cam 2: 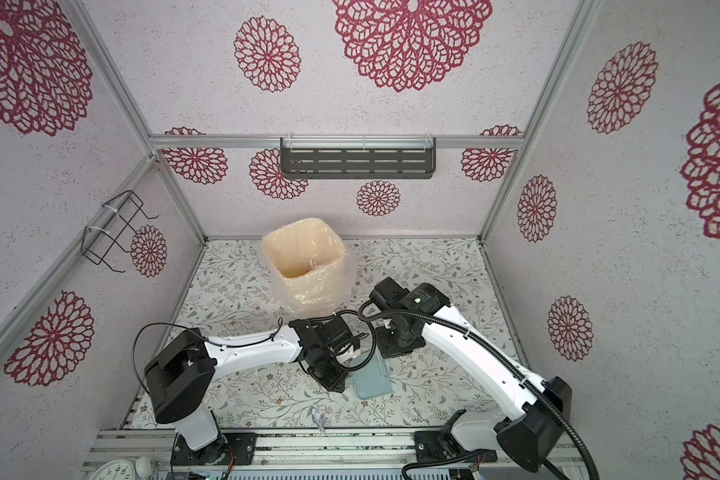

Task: Sweep away the paper scraps from the table
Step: 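Hold the dustpan beside the white-blue scrap while right brush moves behind it, then sweep the white-blue scrap into the dustpan with the right brush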

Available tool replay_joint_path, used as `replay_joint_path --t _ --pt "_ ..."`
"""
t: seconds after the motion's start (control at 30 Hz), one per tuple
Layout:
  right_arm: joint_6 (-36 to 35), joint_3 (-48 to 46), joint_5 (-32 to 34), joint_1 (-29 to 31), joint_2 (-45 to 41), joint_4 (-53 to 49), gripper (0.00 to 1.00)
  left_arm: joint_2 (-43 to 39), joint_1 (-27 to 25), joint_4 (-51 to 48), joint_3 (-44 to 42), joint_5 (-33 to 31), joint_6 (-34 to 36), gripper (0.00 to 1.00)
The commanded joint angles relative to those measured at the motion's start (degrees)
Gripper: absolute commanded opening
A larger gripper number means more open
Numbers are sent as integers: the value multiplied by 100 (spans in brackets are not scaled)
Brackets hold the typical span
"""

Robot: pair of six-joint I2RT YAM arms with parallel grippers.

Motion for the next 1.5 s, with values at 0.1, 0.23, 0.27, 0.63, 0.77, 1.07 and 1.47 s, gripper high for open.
replay_joint_path --t 0.1,0.23,0.27,0.63,0.77,1.07,1.47 --pt "186 -73 -876 194 -526 599 0 -1461 150 -46 -324 -682 -629 0" --pt "298 -408 -1276 475 -700 983 0 -2236 181 -344 -548 -1136 -1042 0" --pt "349 -501 -1336 605 -713 1081 0 -2421 183 -507 -599 -1261 -1164 0" --pt "741 -804 -1684 1813 -138 2565 0 -3876 440 -1764 -1205 -2430 -2182 0" --pt "797 -739 -1833 2144 178 2927 0 -4184 561 -2163 -1256 -2781 -2416 0" --pt "887 -974 -1994 2450 346 2966 0 -4503 794 -2476 -1249 -3011 -2684 0" --pt "641 -1306 -1167 2037 20 2126 0 -4491 816 -2119 -1257 -2520 -2607 0"
